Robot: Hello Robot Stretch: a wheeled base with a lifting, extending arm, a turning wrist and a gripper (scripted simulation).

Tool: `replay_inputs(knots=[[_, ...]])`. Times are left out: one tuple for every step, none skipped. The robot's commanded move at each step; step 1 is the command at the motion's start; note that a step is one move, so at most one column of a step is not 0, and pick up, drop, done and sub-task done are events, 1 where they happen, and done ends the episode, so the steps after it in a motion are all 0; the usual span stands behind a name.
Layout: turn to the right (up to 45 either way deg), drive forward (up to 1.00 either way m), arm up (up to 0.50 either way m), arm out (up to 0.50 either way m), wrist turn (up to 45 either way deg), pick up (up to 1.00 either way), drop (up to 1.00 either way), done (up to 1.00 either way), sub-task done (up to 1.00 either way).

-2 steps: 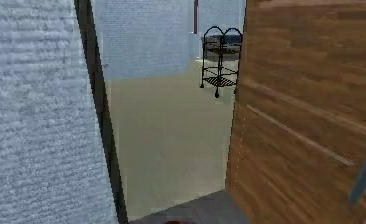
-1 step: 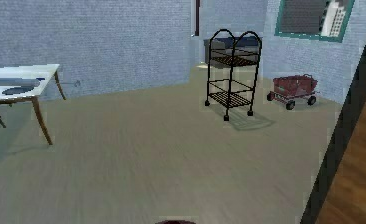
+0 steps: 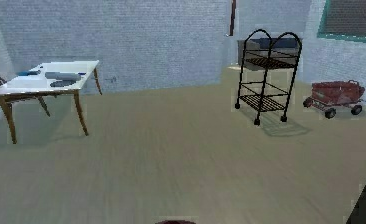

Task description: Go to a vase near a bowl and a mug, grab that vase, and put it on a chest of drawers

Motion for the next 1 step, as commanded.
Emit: replay_inputs(knots=[[0.0,0.1,0.0,0.0,0.0,0.0,0.0,0.0,0.0]])
